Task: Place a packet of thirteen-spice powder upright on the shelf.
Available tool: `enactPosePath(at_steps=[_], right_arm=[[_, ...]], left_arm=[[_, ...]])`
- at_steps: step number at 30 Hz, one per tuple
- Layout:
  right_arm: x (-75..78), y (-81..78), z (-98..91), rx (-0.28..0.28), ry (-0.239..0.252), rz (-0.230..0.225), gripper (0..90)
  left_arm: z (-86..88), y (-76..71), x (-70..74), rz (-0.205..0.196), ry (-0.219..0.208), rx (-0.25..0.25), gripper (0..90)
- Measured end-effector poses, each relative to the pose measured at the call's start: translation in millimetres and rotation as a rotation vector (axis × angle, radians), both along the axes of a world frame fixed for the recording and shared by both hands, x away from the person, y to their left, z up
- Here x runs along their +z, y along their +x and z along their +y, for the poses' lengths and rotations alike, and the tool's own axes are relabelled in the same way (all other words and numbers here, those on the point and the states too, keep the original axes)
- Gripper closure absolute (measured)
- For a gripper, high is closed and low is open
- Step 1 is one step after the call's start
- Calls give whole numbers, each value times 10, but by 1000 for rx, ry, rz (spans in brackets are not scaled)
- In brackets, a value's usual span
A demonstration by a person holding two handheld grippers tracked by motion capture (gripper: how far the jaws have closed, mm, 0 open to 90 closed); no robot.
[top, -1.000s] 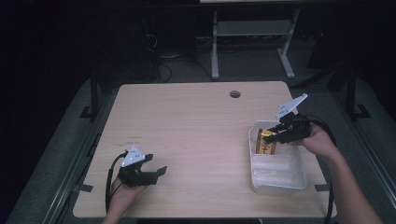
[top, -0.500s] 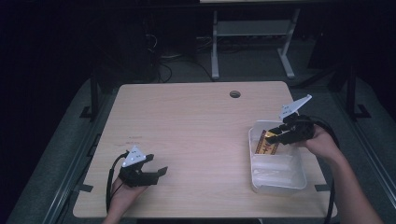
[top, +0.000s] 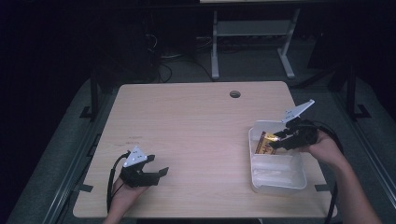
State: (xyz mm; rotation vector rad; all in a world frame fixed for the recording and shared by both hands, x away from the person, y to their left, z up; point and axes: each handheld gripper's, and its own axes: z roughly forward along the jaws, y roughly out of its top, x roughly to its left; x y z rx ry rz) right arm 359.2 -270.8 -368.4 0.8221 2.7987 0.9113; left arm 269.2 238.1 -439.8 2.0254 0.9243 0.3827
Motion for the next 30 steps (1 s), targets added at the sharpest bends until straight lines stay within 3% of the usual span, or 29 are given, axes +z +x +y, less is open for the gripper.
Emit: enactPosePath(at_steps=[10, 12, 23, 30], right_arm=[[-3, -30, -32, -8, -39, 15, 593], [1, -29, -41, -9, -41, 14, 642], [53, -42, -34, -1, -66, -47, 653], [107, -33, -22, -15, -39, -79, 633]], left_arm=[[1, -3, -2, 0, -1, 0, 243], [-2, -1, -2, 0, 0, -1, 243], [-23, 1, -12, 5, 2, -6, 243], [-30, 1, -15, 4, 2, -9, 243]])
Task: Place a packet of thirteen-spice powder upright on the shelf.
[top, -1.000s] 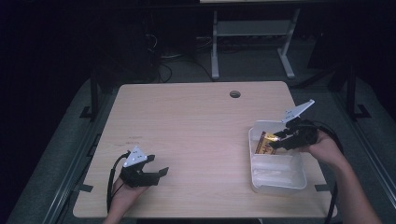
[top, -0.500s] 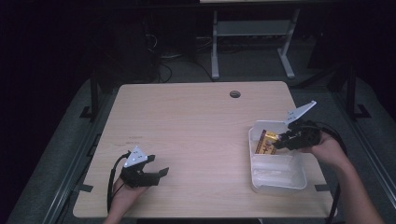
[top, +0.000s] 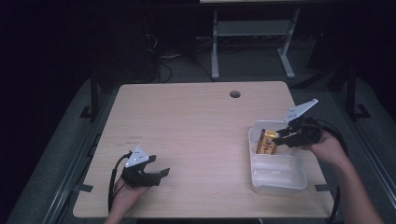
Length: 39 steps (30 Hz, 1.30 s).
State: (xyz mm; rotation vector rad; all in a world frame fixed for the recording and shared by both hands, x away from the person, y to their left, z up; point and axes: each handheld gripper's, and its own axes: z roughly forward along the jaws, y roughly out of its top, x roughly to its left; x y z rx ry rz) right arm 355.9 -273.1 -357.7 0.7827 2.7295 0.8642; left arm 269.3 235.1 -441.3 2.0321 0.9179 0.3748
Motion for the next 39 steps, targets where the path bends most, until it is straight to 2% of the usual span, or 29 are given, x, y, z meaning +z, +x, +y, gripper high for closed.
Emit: enactPosePath(at_steps=[8, 19, 31, 39], right_arm=[[22, -5, 43, 0, 54, 7, 593], [23, -5, 147, 12, 95, 19, 542], [74, -11, 231, 3, 151, 9, 475], [126, -35, 376, 9, 169, 4, 432]], left_arm=[[3, -5, 5, -2, -1, 1, 243], [19, -2, 9, 3, 3, 2, 243], [52, 5, 26, -1, -5, 0, 239], [76, 4, 46, -6, -7, -6, 232]])
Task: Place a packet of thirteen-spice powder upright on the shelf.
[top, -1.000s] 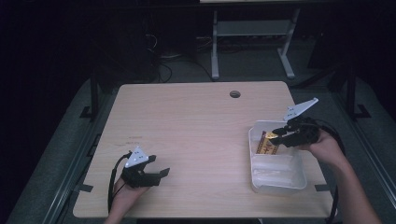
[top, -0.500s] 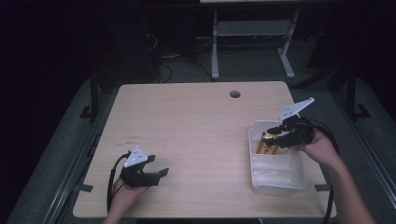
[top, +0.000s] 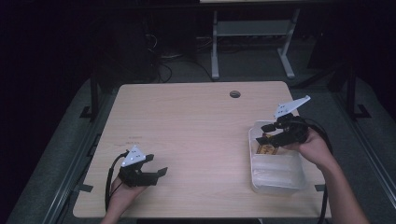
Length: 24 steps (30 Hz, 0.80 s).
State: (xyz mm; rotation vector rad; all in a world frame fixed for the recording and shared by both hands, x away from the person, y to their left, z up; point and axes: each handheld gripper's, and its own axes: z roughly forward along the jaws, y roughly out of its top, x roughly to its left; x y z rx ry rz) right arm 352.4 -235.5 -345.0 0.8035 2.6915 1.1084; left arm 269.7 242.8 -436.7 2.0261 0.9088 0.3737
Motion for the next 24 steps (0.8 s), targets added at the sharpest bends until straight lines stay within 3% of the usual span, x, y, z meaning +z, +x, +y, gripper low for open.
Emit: enactPosePath(at_steps=[14, 24], right_arm=[[62, -89, 329, 21, 24, -12, 373], [22, -198, 572, 33, 52, 15, 356]], left_arm=[[22, -3, 2, -2, 5, -5, 226], [34, -1, 8, 0, 6, -7, 224]])
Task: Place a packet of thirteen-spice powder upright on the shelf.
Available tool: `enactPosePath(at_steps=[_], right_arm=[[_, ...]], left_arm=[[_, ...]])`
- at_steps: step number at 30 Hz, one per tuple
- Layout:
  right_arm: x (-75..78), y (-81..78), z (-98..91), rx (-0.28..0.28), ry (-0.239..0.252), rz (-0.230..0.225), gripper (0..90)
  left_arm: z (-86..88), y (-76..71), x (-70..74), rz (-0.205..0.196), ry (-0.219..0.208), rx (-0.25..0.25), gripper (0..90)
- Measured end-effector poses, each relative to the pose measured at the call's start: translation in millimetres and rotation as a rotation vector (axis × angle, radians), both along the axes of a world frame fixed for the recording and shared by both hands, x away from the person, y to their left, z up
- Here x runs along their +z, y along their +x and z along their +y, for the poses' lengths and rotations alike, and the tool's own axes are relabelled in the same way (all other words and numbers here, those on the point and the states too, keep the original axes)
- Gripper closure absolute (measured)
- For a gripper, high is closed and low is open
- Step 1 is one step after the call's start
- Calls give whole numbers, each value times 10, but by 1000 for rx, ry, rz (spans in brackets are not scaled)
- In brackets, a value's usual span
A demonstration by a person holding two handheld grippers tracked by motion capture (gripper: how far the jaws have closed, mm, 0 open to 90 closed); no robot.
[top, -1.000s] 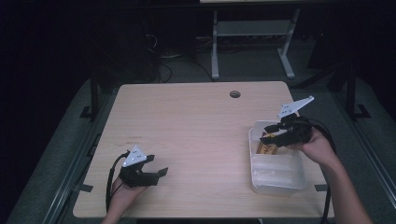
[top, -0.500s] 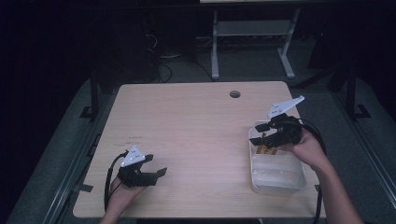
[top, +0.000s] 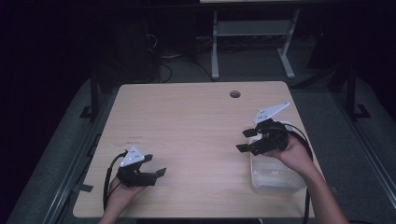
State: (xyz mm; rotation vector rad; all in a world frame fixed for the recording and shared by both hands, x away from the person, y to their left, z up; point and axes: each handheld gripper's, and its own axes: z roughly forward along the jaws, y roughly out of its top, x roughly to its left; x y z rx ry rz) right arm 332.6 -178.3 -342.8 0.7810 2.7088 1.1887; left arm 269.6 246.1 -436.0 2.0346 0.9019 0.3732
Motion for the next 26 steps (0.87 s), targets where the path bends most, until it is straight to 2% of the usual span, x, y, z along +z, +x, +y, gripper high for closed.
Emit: enactPosePath(at_steps=[14, 22, 26], right_arm=[[-109, -219, 336, 34, 32, 22, 325], [-232, -319, 481, 55, 49, 38, 289], [-302, -372, 522, 69, 30, 38, 256]], left_arm=[[-4, -14, 5, 1, 8, -12, 222], [2, -13, -4, 4, 8, -15, 222], [-7, -21, -2, 1, 11, -19, 221]])
